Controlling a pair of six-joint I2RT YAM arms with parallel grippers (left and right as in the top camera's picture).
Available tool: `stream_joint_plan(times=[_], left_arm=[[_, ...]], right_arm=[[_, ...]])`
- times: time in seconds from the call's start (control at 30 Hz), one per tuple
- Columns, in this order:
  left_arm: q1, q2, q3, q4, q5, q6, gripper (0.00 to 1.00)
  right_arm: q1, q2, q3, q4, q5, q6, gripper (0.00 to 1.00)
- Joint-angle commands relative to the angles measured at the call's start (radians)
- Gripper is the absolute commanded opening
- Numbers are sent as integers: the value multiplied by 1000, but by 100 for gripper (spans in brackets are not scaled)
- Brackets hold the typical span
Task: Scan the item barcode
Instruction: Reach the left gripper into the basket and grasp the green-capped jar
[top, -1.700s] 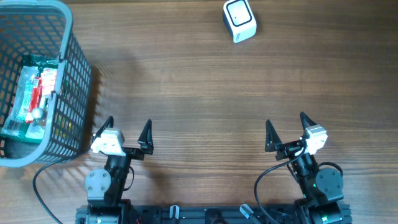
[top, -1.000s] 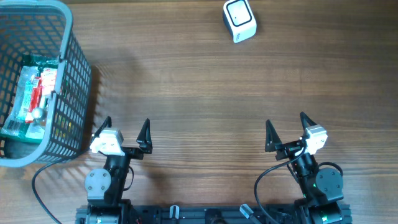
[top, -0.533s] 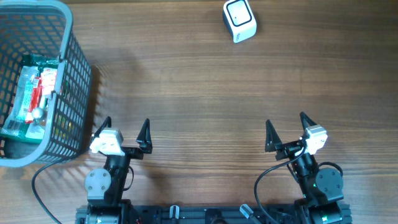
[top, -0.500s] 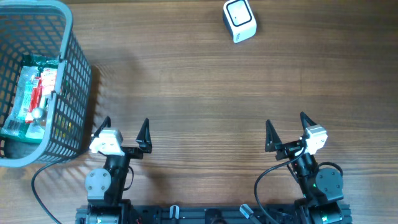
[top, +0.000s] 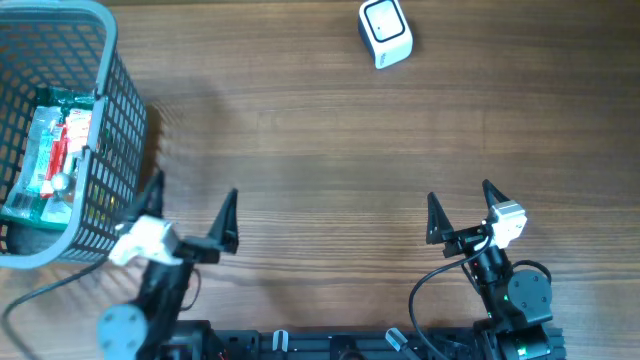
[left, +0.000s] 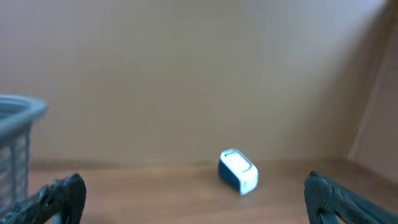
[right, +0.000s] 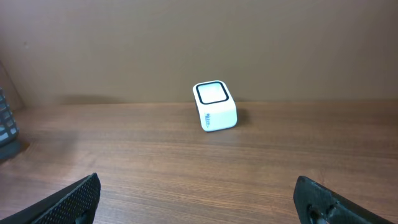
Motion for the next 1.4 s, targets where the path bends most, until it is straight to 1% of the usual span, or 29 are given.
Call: stream_joint_plan(times=[0.0,0.07,0.1,0.13,0.17,0.23,0.27,0.33,0.37,0.4,0.47,0.5,0.57,0.63,0.7,0.77,0.83,0.9,0.97,1.07,1.17,1.37], left_arm=[[2,154,317,-153,20,-1,100],[2,299,530,-315,16,10,100],[2,409,681,-440,16,25,100],[2,544,863,-606,16,67,100],[2,653,1004,-739,14,100,100],[2,813,1199,-921,-3,144,100],[2,945,1349,-1059,-31,169,100],[2,1091,1499,-1174,-68,171,100],[2,1171,1566,-1200,-71,170,100],[2,1228,1600,-1197,-71,170,100],[2,1308,1611,-1186,-71,170,100],[2,1341,1611,-1177,-72,185,100],[4,1402,1611,-1151,-83,263,100],[21,1426,1611,-1121,-109,267,100],[68,1431,1611,-1076,-143,267,100],[148,1428,1611,-1032,-188,267,100],[229,1429,1611,-1017,-198,268,100],[306,1433,1611,-1023,-198,270,100],[412,1449,1611,-1067,-198,351,100],[501,1481,1609,-1083,-192,346,100],[549,1534,1609,-1088,-191,346,100],[557,1678,1609,-1139,-190,350,100]], right_arm=[[-5,0,-1,5,-15,-20,100],[-5,0,-1,5,-15,-19,100],[-5,0,-1,5,-15,-19,100],[-5,0,-1,5,-15,-19,100],[-5,0,-1,5,-15,-19,100],[-5,0,-1,5,-15,-19,100],[-5,0,-1,5,-15,-19,100],[-5,0,-1,5,-15,-19,100],[-5,0,-1,5,-15,-20,100],[-5,0,-1,5,-15,-19,99],[-5,0,-1,5,-15,-19,100],[-5,0,-1,5,-15,-19,100],[-5,0,-1,5,-15,-19,100],[-5,0,-1,5,-15,-19,99],[-5,0,-1,5,-15,-19,100],[-5,0,-1,5,-15,-19,100],[-5,0,-1,5,-15,-20,100],[-5,0,-1,5,-15,-19,100],[-5,0,-1,5,-15,-19,100],[-5,0,-1,5,-15,-19,100],[-5,0,-1,5,-15,-19,100],[-5,0,-1,5,-15,-19,100]])
